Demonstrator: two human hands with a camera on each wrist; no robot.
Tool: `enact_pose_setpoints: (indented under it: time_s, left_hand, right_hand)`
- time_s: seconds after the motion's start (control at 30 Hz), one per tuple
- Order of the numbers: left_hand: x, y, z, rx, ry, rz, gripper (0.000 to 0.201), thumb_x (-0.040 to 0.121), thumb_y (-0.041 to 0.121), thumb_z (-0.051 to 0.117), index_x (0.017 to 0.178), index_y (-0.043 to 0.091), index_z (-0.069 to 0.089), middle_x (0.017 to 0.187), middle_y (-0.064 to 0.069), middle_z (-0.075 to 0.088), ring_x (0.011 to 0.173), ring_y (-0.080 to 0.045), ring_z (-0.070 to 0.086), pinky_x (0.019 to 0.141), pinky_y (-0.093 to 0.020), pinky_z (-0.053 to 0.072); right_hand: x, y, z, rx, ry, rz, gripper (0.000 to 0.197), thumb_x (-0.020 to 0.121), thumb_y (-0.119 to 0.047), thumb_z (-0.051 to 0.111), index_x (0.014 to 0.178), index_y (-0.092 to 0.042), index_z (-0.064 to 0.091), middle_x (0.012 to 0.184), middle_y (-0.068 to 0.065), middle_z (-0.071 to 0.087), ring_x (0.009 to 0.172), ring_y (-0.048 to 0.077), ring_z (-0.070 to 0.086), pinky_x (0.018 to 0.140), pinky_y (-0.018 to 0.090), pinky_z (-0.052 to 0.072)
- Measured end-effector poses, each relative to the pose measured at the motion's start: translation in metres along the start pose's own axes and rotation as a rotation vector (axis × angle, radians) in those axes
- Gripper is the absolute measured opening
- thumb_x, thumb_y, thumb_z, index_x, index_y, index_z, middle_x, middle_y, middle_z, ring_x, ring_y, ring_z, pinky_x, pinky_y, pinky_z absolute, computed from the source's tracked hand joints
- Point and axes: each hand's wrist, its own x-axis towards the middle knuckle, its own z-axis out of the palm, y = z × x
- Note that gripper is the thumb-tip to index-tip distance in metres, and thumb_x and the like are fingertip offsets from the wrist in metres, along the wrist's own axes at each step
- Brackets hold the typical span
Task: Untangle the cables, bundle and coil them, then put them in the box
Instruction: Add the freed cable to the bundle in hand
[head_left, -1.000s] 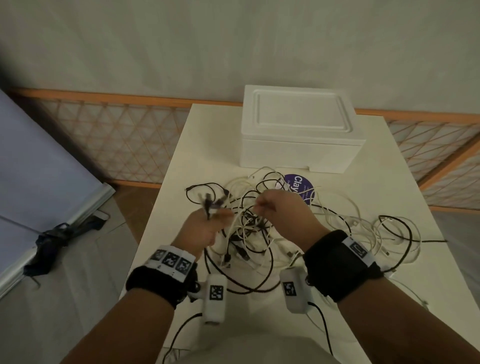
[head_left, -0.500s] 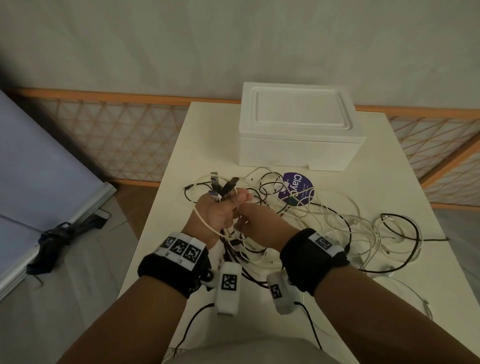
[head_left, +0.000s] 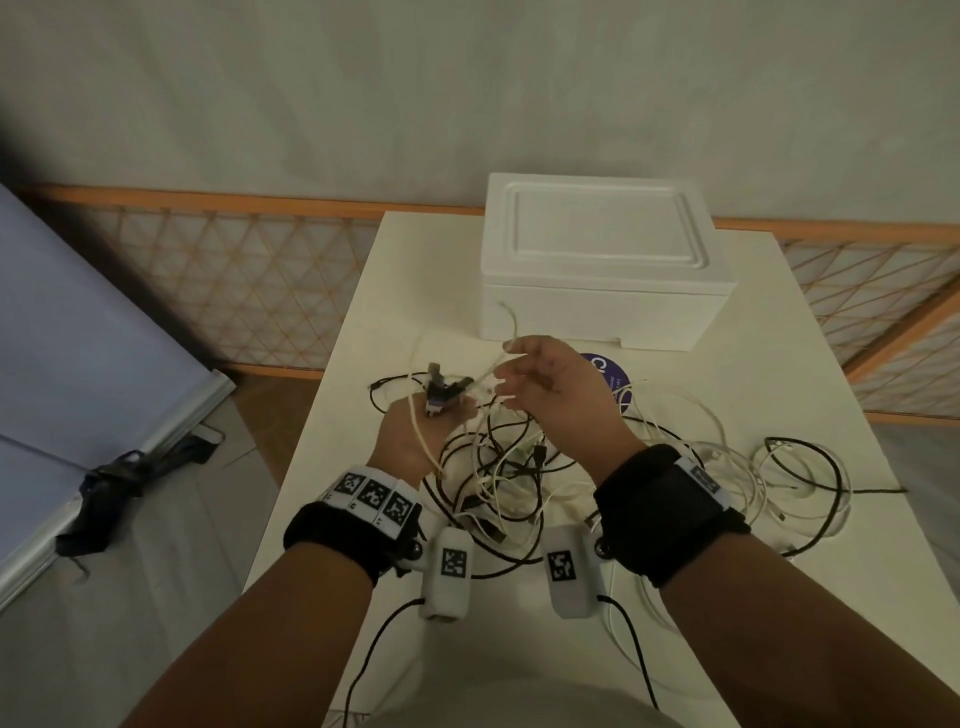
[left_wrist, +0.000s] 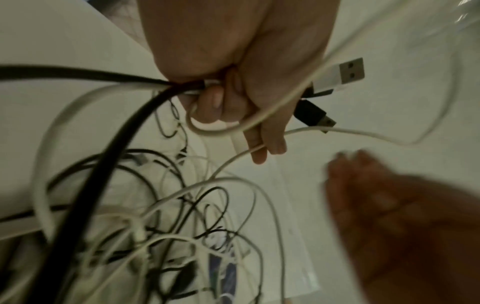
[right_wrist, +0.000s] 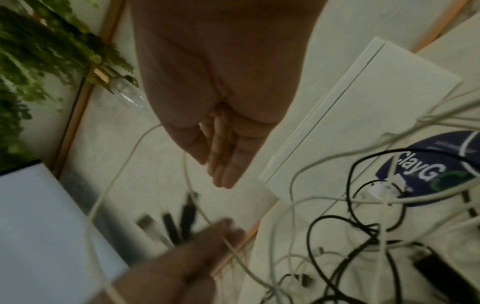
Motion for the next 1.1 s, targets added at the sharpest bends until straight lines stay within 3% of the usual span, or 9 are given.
enact_pose_setpoints:
  time_s: [0.1, 0.23, 0.37, 0.53, 0.63, 0.77, 0.9, 0.97, 1.1]
  left_hand:
    - [-0.003, 0.022, -0.003, -0.152, -0.014, 0.065, 0.017, 0.078, 0.011, 0.077, 0.068, 0.024, 0.073, 0.061, 0.01, 0.068, 0.055, 0.002, 0.059, 0.06, -0.022, 0.044]
    - [-0.006, 0.04, -0.005, -0.324, -0.021, 0.115, 0.019, 0.076, 0.001, 0.075, 0.07, 0.018, 0.074, 0.084, -0.002, 0.075, 0.09, -0.021, 0.07, 0.077, -0.026, 0.052]
    - [-0.005, 0.028, -0.011, -0.332, -0.06, 0.117, 0.028, 0.068, 0.007, 0.082, 0.093, 0.015, 0.072, 0.1, -0.002, 0.073, 0.096, -0.014, 0.068, 0.085, -0.031, 0.053]
    - [-0.009, 0.017, -0.005, -0.325, -0.105, -0.028, 0.041, 0.078, -0.012, 0.067, 0.115, 0.005, 0.063, 0.106, -0.004, 0.068, 0.072, -0.006, 0.062, 0.045, -0.008, 0.04]
    - [-0.009, 0.014, 0.004, -0.21, -0.166, 0.0, 0.03, 0.079, -0.008, 0.069, 0.103, 0.011, 0.068, 0.097, -0.002, 0.07, 0.066, 0.002, 0.064, 0.055, -0.013, 0.046]
    - [-0.004, 0.016, 0.012, -0.072, -0.177, 0.049, 0.013, 0.078, 0.009, 0.076, 0.085, 0.019, 0.072, 0.089, -0.005, 0.072, 0.087, -0.016, 0.066, 0.088, -0.037, 0.053]
    - [-0.003, 0.023, 0.008, -0.187, -0.138, 0.073, 0.013, 0.082, 0.001, 0.07, 0.08, 0.013, 0.073, 0.087, -0.008, 0.072, 0.087, -0.019, 0.068, 0.092, -0.036, 0.052]
    - [-0.003, 0.029, 0.004, -0.233, -0.094, 0.101, 0.015, 0.081, 0.003, 0.072, 0.075, 0.016, 0.073, 0.088, -0.007, 0.073, 0.087, -0.017, 0.069, 0.085, -0.03, 0.053]
    - [-0.004, 0.04, 0.001, -0.37, -0.079, 0.083, 0.007, 0.084, 0.0, 0.067, 0.081, 0.004, 0.061, 0.089, -0.006, 0.069, 0.057, 0.0, 0.062, 0.045, -0.01, 0.039]
  right_hand:
    - [0.003, 0.016, 0.004, -0.436, -0.172, 0.027, 0.032, 0.086, -0.01, 0.062, 0.116, -0.02, 0.058, 0.101, -0.006, 0.064, 0.087, 0.01, 0.065, 0.078, 0.027, 0.054]
    - [0.004, 0.025, 0.019, -0.725, -0.29, -0.068, 0.018, 0.089, -0.025, 0.062, 0.099, -0.011, 0.066, 0.094, 0.0, 0.062, 0.085, 0.014, 0.057, 0.077, 0.027, 0.044]
    - [0.008, 0.023, 0.017, -0.693, -0.137, -0.215, 0.022, 0.092, -0.023, 0.059, 0.091, -0.005, 0.071, 0.101, 0.006, 0.053, 0.087, 0.007, 0.045, 0.079, 0.014, 0.033]
    - [0.008, -0.002, 0.007, -0.628, -0.083, -0.128, 0.027, 0.094, -0.031, 0.054, 0.093, -0.006, 0.066, 0.082, 0.01, 0.063, 0.076, 0.021, 0.059, 0.074, 0.034, 0.048]
    - [0.005, -0.017, 0.006, -0.333, -0.029, -0.094, 0.015, 0.094, -0.023, 0.056, 0.088, -0.011, 0.064, 0.072, 0.007, 0.066, 0.062, 0.017, 0.063, 0.064, 0.029, 0.056]
    - [0.006, -0.027, 0.005, -0.053, -0.016, -0.063, 0.014, 0.094, -0.019, 0.057, 0.084, -0.01, 0.061, 0.072, 0.004, 0.064, 0.058, 0.016, 0.063, 0.059, 0.033, 0.058]
    - [0.01, -0.016, 0.0, 0.101, 0.073, -0.007, 0.006, 0.094, -0.012, 0.056, 0.095, -0.011, 0.062, 0.088, 0.002, 0.062, 0.07, 0.013, 0.062, 0.064, 0.031, 0.057]
    - [0.011, -0.005, -0.004, 0.038, 0.087, 0.044, 0.014, 0.089, -0.004, 0.056, 0.093, -0.015, 0.063, 0.089, -0.003, 0.062, 0.074, 0.013, 0.062, 0.067, 0.027, 0.054]
    - [0.008, 0.008, 0.0, -0.581, -0.142, -0.016, 0.024, 0.085, -0.013, 0.063, 0.108, -0.022, 0.065, 0.089, -0.02, 0.053, 0.074, -0.001, 0.055, 0.061, 0.003, 0.038]
